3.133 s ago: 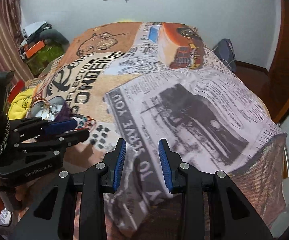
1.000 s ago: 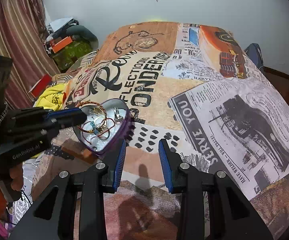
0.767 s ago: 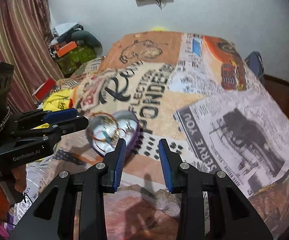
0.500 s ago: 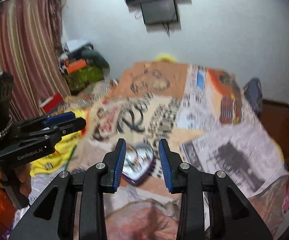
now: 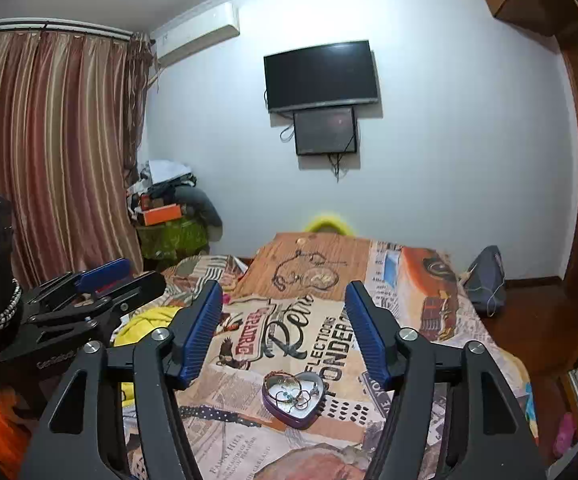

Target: Organize jewelry

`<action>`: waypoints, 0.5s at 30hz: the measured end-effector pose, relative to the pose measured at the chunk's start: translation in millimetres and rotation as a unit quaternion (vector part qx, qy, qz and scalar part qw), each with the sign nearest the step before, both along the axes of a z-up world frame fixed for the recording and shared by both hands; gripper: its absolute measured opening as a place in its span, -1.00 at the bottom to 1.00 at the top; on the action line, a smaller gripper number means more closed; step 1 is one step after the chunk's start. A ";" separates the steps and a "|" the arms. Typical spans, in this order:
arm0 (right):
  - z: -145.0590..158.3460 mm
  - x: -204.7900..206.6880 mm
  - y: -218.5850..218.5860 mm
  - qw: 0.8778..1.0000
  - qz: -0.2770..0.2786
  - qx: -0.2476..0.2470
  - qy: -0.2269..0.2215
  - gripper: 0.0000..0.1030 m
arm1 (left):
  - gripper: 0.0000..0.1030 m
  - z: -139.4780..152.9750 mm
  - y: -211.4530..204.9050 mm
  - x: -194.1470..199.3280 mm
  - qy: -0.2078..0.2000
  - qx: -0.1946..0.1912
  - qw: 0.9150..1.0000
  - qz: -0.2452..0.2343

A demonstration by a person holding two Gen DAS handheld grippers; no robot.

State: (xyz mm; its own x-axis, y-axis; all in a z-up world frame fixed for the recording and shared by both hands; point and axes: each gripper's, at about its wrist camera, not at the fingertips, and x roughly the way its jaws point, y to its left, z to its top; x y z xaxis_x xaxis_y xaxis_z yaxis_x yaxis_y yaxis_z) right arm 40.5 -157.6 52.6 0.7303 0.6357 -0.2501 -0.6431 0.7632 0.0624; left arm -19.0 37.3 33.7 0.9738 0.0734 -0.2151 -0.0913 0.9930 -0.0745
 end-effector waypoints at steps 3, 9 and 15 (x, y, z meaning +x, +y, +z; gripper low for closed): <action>1.1 -5.9 -1.4 1.000 -0.013 0.008 -0.009 0.54 | 0.80 3.3 -1.4 -14.5 -0.020 -0.004 1.000 0.009; -0.2 -12.0 -2.8 0.999 -0.040 0.012 -0.014 0.80 | 0.91 6.5 -5.2 -31.0 -0.028 0.000 0.999 0.017; 1.1 -15.3 -2.0 0.999 -0.043 0.015 -0.019 0.89 | 0.93 6.6 -6.8 -40.6 -0.031 0.000 0.999 0.018</action>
